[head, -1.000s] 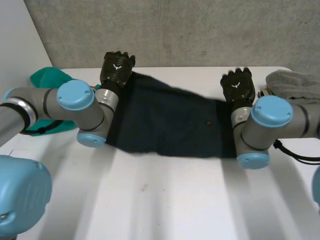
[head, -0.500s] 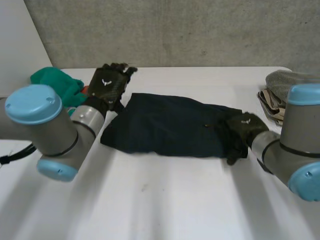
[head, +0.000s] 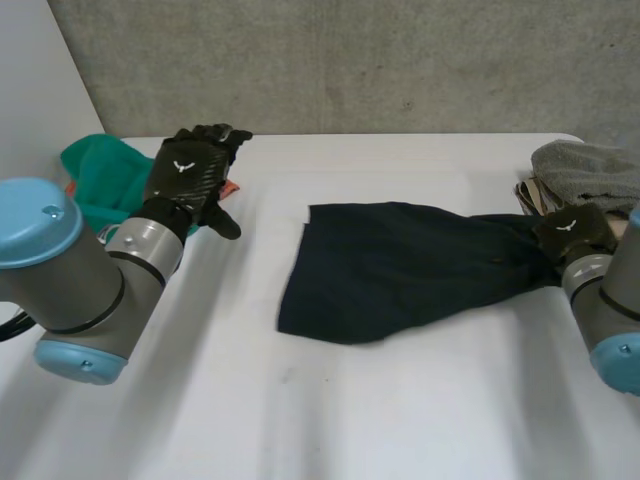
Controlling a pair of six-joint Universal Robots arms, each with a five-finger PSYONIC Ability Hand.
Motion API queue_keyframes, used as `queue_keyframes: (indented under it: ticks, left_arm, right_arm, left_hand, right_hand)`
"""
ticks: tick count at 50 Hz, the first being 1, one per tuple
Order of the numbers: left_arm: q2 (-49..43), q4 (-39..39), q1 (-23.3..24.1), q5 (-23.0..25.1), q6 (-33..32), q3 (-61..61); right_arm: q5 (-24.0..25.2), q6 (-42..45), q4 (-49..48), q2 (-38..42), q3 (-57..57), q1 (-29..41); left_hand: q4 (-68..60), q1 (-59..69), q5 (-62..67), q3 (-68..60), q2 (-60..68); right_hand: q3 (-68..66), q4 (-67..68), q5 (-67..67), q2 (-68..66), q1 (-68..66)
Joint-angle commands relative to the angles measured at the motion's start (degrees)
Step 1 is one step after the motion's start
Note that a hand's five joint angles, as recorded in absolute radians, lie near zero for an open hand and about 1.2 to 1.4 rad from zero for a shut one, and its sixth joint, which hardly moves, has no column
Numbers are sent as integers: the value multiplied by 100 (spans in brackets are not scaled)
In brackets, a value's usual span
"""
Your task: Fold the laundry.
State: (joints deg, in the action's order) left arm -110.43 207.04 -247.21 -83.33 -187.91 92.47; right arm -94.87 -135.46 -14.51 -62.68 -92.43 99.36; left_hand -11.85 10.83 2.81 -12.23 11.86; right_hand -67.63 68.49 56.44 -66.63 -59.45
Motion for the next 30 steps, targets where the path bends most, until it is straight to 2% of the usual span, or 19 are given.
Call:
queue_keyframes:
  ticks: [1,3,4,7,8,12,14,15,16,17,21,24,28,29,30]
  left_arm:
    - [232,-15,-73,97,237,219]
    - [241,-32,-55,106,264,237]
    - [241,-50,-29,98,273,237]
    - [232,-85,15,80,281,237]
    - [224,-111,41,71,281,228]
    - [215,-173,112,63,273,167]
    - [197,-173,138,45,281,140]
    - [188,-173,138,36,290,123]
    - [171,-164,156,19,273,70]
    - [136,-156,173,1,281,0]
    - [22,-156,243,-52,282,-237]
    - [-127,-191,375,-113,299,-605]
    - [-295,-375,604,-236,308,-1037]
    - [-373,-523,735,-262,325,-1229]
    - [-426,-620,805,-271,334,-1327]
  right_arm:
    - [380,1698,-640,55,226,653]
    - [775,1742,-895,28,199,987]
    - [1265,1759,-1114,-15,138,1328]
    - [2180,1786,-1335,37,24,1813]
    - [2688,1777,-1405,228,15,2041]
    - [3492,1856,-1362,756,198,2429]
    - [3467,1935,-1248,889,374,2474]
    - [3458,1944,-1169,907,471,2500]
    - [3380,1909,-1038,881,637,2535]
    - [3231,1691,-993,846,752,2544]
    - [2642,-125,-1150,557,867,2510]
    - [2177,-2397,-1274,-145,780,2247]
    - [1877,-3836,-1134,-341,762,1886]
    - [1685,-4196,-829,-393,814,1703]
    - [1604,-4199,-687,-385,841,1631]
  left_hand:
    - [185,-83,-281,223,-186]
    - [185,-83,-281,223,-186]
    - [185,-83,-281,223,-186]
    - [185,-83,-281,223,-186]
    - [185,-83,-281,223,-186]
    - [185,-83,-281,223,-186]
    - [185,-83,-281,223,-186]
    - [185,-83,-281,223,-186]
    - [185,-83,-281,223,-186]
    - [185,-83,-281,223,-186]
    - [185,-83,-281,223,-186]
    - [185,-83,-281,223,-186]
    - [185,-83,-281,223,-186]
    - [185,-83,-281,223,-186]
    - [185,-83,-281,223,-186]
  right_hand:
    - [-1237,1151,1356,-1337,-2055]
    - [-1237,1151,1356,-1337,-2055]
    - [-1237,1151,1356,-1337,-2055]
    - [-1237,1151,1356,-1337,-2055]
    - [-1237,1151,1356,-1337,-2055]
    - [-1237,1151,1356,-1337,-2055]
    - [-1235,1149,1354,-1335,-2053]
    - [481,-566,-361,380,-338]
    - [4794,-4880,-4675,4694,3976]
    - [5763,-5849,-5644,5663,4945]
    - [5763,-5849,-5644,5663,4945]
    - [5763,-5849,-5644,5663,4945]
    - [5763,-5849,-5644,5663,4945]
    - [5763,-5849,-5644,5663,4945]
    - [5763,-5849,-5644,5663,4945]
